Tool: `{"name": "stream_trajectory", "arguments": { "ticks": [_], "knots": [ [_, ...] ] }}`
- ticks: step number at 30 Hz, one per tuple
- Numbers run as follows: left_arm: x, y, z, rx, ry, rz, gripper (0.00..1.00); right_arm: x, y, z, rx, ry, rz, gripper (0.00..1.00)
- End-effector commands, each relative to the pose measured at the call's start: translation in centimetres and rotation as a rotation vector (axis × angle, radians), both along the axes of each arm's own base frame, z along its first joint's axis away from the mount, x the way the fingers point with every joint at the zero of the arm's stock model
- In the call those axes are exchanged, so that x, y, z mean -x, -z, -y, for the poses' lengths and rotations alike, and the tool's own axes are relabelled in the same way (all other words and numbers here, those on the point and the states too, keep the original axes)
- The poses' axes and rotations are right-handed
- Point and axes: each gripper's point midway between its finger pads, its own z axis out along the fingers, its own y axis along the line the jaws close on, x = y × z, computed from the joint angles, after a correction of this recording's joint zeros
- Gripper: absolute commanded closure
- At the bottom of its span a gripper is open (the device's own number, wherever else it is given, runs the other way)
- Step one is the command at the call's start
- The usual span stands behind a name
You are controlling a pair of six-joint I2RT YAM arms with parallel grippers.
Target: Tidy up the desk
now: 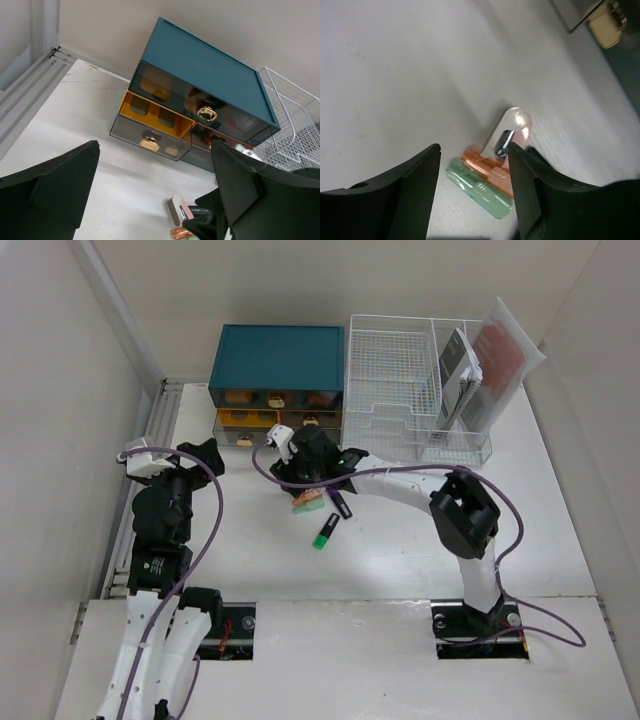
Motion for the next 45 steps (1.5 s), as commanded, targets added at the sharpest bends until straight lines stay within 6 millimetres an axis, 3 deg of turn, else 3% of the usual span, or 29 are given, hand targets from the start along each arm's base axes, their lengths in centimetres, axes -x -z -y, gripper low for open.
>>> {"name": "stream_trajectory", "arguments": {
  "ticks": [1, 5, 6, 13, 22, 27, 29, 32, 33, 35, 45],
  "knots": [
    [0.4, -1.3, -0.2, 0.01, -0.011, 0.041, 0.08, 0.2, -1.2, -2.1, -0.072, 0.129, -0.027, 0.38],
    [0.6, -1.5, 0.1, 0.01, 0.007, 0.05, 0.08, -0.6, 0.0, -1.4, -0.054, 0.283, -0.017, 0.36],
    [0.6, -1.5, 0.1, 0.01, 0.007, 0.05, 0.08, -0.7, 1.2, -1.4, -0.043, 0.307, -0.034, 0.36],
    [0.6, -1.5, 0.3, 0.01, 0.016, 0.05, 0.08, -2.4, 2.3, -0.1, -0.011, 0.437, 0.006, 0.34],
    [0.6, -1.5, 0.4, 0.009, 0.026, 0.05, 0.08, -3.2, 5.1, 0.1, 0.055, 0.448, 0.03, 0.34],
    [0.8, -1.7, 0.4, 0.01, 0.026, 0.059, 0.08, -3.1, 5.3, -0.3, 0.049, 0.434, 0.02, 0.34],
    [0.8, -1.7, 0.4, 0.01, 0.026, 0.059, 0.08, -3.1, 5.8, -0.3, 0.062, 0.428, 0.021, 0.38],
    [0.8, -1.7, 0.4, 0.01, 0.026, 0.059, 0.08, -3.0, 5.8, -0.4, 0.06, 0.421, 0.016, 0.51],
    [0.8, -1.7, 0.4, 0.01, 0.026, 0.059, 0.08, -3.0, 5.8, -0.4, 0.06, 0.421, 0.016, 0.61],
    [0.8, -1.7, 0.4, 0.01, 0.026, 0.059, 0.08, -3.0, 5.8, -0.4, 0.06, 0.421, 0.016, 0.69],
    [0.8, -1.7, 0.4, 0.01, 0.026, 0.059, 0.08, -2.6, 6.8, -0.1, 0.083, 0.413, 0.0, 0.64]
  ]
}}
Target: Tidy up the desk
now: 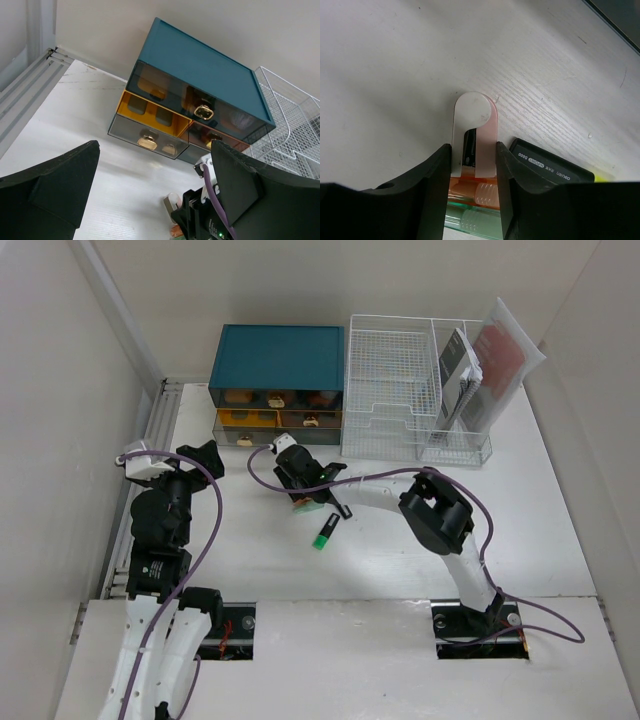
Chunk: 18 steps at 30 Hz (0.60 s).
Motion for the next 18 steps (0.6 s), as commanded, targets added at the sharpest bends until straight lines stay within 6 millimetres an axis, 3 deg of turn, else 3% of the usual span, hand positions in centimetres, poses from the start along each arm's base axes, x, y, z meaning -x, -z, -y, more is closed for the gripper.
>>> {"name": "stream_trajectory", "arguments": {
  "ticks": [1, 7, 11, 16, 17, 18],
  "knots": [
    [0.3, -1.5, 0.3, 0.01, 0.016, 0.052, 0.08, -0.6, 0.1, -1.2, -0.031, -0.008, 0.01, 0.63],
    [0.3, -1.5, 0.3, 0.01, 0.016, 0.052, 0.08, -0.3, 0.6, -1.2, -0.017, -0.014, -0.008, 0.64],
    [0.3, -1.5, 0.3, 0.01, 0.016, 0.052, 0.08, -0.3, 0.6, -1.2, -0.017, -0.014, -0.008, 0.79],
    [0.3, -1.5, 0.1, 0.011, 0.007, 0.052, 0.08, -0.4, -3.4, -1.3, -0.041, -0.059, 0.046, 0.85],
    [0.3, -1.5, 0.1, 0.011, 0.007, 0.052, 0.08, -0.6, -5.5, -1.3, -0.054, -0.076, 0.081, 0.85],
    [0.3, -1.5, 0.1, 0.011, 0.007, 0.052, 0.08, 0.0, -6.4, -1.5, -0.064, -0.115, 0.076, 0.85]
  ]
}}
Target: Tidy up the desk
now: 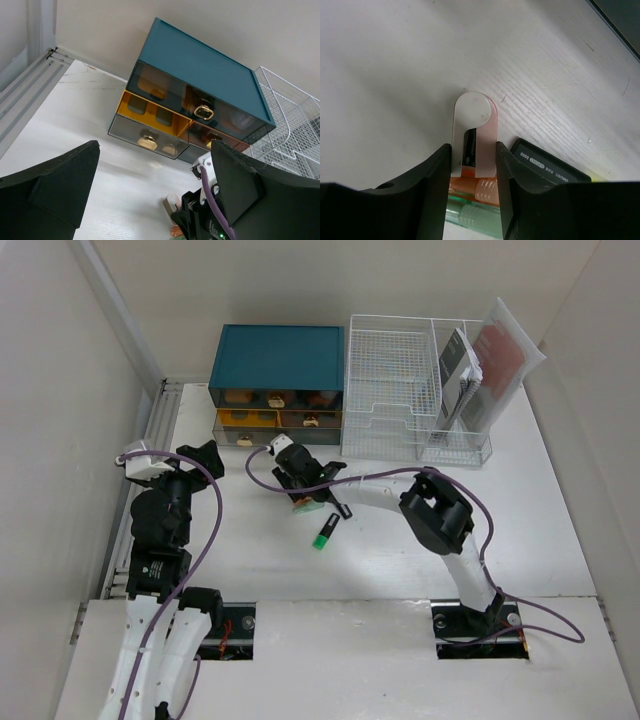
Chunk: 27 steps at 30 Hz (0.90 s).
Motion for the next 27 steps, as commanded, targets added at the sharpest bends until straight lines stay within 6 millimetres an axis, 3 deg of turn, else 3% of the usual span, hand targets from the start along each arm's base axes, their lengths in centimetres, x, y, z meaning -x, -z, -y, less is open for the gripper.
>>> {"name": "stream_trajectory", "arguments": {
  "ticks": [1, 7, 11, 15, 19, 26, 27],
  "knots": [
    [0.3, -1.5, 0.2, 0.011, 0.007, 0.052, 0.08, 0.3, -8.1, -1.2, -0.07, -0.138, 0.095, 0.85],
    [0.3, -1.5, 0.2, 0.011, 0.007, 0.052, 0.08, 5.1, -12.4, -2.7, -0.108, -0.522, 0.066, 0.96],
    [0.3, -1.5, 0.2, 0.011, 0.007, 0.052, 0.08, 6.0, -15.5, -3.4, -0.139, -0.619, 0.104, 0.97],
    [0.3, -1.5, 0.2, 0.011, 0.007, 0.052, 0.08, 5.2, -18.2, -3.8, -0.147, -0.618, 0.166, 0.98],
    [0.3, -1.5, 0.2, 0.011, 0.007, 0.052, 0.08, 3.0, -22.8, -4.4, -0.178, -0.565, 0.313, 1.0],
    [0.3, -1.5, 0.0, 0.011, -0.002, 0.052, 0.08, -0.6, -24.8, -5.2, -0.144, -0.487, 0.475, 1.0],
    [0.3, -1.5, 0.0, 0.011, -0.002, 0.052, 0.08, -1.1, -24.2, -5.3, -0.114, -0.495, 0.499, 1.0]
  ]
}}
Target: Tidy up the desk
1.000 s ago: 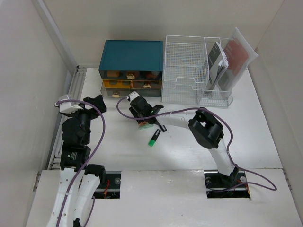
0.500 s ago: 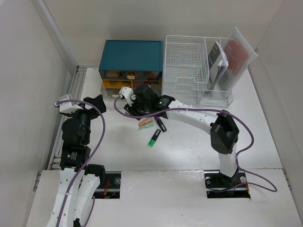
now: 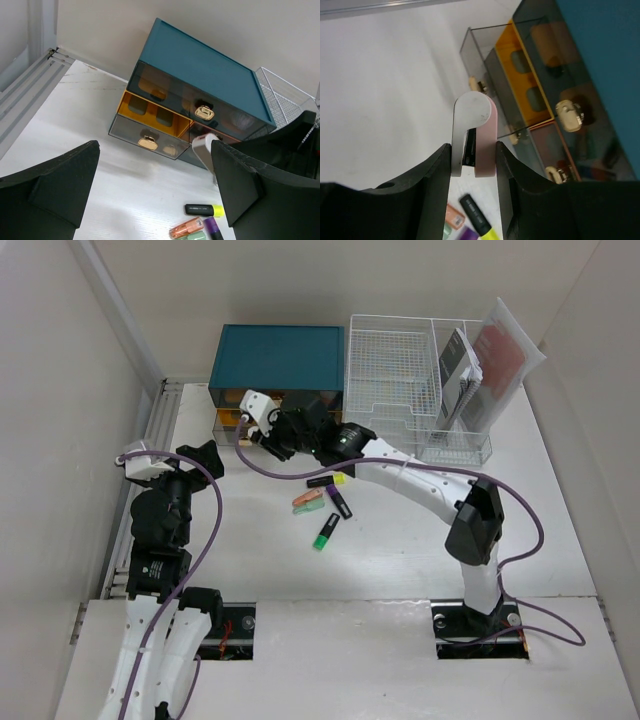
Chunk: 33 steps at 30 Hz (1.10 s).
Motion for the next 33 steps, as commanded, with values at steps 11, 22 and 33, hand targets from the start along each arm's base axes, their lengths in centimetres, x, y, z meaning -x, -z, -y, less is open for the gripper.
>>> {"name": "stream_trajectory", "arguments": {
  "ticks": [11, 22, 33],
  "knots": [
    [0.3, -1.5, 0.1, 0.011, 0.002, 0.052, 0.08, -6.3, -1.2, -2.7, 0.082, 0.037, 0.332, 1.0],
    [0.5, -1.7, 0.0, 0.012, 0.002, 0.061, 0.08, -8.7, -0.8, -2.1, 0.087, 0.072, 0.368, 1.0],
    [0.5, -1.7, 0.0, 0.012, 0.002, 0.061, 0.08, -11.8, 0.8, -1.2, 0.14, 0.155, 0.425, 1.0]
  ]
}}
